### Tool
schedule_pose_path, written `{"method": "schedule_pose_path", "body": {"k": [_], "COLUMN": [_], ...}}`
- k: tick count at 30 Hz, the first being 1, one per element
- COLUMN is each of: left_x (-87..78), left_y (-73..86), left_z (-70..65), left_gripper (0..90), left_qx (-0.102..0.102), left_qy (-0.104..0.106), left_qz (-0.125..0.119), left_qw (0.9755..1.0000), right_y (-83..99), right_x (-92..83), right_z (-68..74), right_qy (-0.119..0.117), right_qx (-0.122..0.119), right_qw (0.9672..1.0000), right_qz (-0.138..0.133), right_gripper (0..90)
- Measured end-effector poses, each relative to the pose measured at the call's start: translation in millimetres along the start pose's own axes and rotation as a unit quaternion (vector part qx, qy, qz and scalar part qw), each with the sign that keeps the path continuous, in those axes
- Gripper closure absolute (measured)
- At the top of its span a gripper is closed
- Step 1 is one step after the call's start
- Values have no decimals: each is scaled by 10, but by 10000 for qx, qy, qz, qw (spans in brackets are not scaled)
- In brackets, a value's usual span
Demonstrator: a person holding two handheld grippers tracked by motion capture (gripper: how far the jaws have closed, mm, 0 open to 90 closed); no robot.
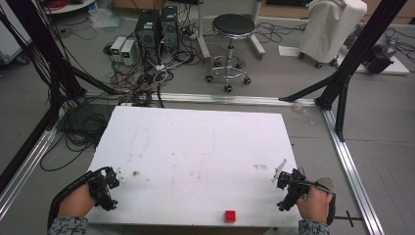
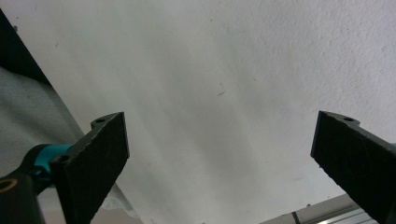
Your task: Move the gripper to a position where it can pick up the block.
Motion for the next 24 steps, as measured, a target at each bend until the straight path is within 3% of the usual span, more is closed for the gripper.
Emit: {"method": "schedule_pose_path", "body": {"k": [24], "left_x": [10], "left_y": [-21], "left_z": [-13], "left_gripper": [205], "left_qx": [23], "left_qy": [-19], "left_qz": [-73], "left_qw": [10000], "right_y": [-6], "right_x": [15], "right_z": [11], "right_qy": [-22], "right_qx": [-81], "right_qw": [9999], "right_qz": [116], "right_gripper": [35]}}
Point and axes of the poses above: each handheld gripper's, and its own axes: x roughly forward along the jaws, y roughly out of its underside, z roughly to its left, the point moved 10 cm from there along x, roughly forward along the jaws, and after that the axes turned 2 degrees about x, right-handed, at the moved point
